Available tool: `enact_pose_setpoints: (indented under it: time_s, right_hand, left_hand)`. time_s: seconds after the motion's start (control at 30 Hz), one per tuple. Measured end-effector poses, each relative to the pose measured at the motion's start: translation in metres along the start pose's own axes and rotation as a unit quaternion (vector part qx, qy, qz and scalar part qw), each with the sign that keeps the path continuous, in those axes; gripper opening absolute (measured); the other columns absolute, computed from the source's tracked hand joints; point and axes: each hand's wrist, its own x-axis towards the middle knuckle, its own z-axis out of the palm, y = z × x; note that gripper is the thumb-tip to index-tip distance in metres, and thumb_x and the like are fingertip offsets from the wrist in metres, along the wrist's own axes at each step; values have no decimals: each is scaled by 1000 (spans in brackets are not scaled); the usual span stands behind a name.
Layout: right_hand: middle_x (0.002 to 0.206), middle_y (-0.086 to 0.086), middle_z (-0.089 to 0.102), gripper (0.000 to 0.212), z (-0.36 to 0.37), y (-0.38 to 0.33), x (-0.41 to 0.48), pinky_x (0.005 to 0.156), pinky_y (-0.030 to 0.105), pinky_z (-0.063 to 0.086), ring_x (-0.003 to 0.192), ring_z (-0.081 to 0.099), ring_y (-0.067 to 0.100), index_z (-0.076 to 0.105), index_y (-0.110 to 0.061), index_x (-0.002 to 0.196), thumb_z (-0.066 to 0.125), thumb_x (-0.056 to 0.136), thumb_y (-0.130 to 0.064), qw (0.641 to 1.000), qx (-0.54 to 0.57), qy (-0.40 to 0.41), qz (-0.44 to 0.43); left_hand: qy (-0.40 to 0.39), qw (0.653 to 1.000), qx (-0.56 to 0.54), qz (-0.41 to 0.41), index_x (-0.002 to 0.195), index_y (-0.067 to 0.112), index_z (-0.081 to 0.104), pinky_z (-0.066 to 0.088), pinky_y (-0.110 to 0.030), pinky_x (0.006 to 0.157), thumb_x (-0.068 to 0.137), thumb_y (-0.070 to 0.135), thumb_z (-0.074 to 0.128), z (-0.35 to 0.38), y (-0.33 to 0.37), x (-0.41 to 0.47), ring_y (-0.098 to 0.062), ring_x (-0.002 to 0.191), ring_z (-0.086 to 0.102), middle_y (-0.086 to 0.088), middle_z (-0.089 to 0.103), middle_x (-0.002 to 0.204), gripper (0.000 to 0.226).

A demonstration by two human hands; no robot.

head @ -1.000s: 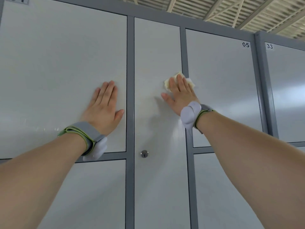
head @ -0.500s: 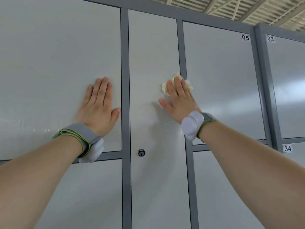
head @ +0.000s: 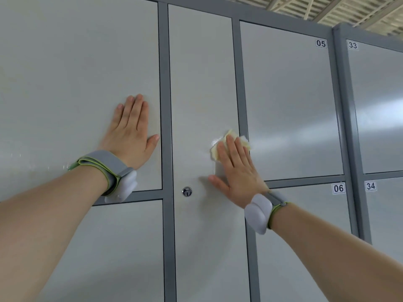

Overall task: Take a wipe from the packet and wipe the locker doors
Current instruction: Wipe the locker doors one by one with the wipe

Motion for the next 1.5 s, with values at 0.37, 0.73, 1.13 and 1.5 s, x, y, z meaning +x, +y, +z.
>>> enact_pose_setpoints:
  time_s: [0.37, 0.73, 1.13, 1.5]
  right_hand:
    - [157, 7, -19, 92, -24, -12, 47, 113, 29, -18, 143, -21, 23, -8, -17, 150, 13, 81, -74, 993, 38, 26, 111]
    - [156, 9, -14, 98, -3, -14, 12, 116, 33, -13, 143, -17, 27, -5, -17, 148, -8, 75, -81, 1000, -2, 14, -8]
    - [155, 8, -17, 99, -2, -33, 19, 115, 31, -16, 141, -22, 20, -1, -14, 150, -10, 75, -79, 999, 3, 7, -36]
    - [155, 10, -22, 83, -27, -35, 54, 114, 34, -16, 143, -21, 23, -10, -17, 150, 18, 90, -67, 997, -5, -16, 75]
  left_hand:
    - [-4, 1000, -5, 10, 138, -17, 27, 4, -44, 111, 88, 41, 29, -1, -3, 2, -48, 135, 26, -34, 28, 145, 77]
    - [-13, 1000, -13, -2, 141, -14, 21, 3, -46, 114, 86, 43, 23, -2, 0, 0, -43, 140, 18, -30, 20, 150, 79]
    - [-18, 999, -35, -1, 143, -12, 17, -2, -42, 115, 85, 43, 20, -5, -3, 2, -40, 143, 11, -27, 14, 153, 81]
    - [-57, 997, -50, -8, 147, -5, 8, -10, -33, 115, 94, 30, 32, -16, -5, 1, -30, 146, -3, -18, 1, 157, 69]
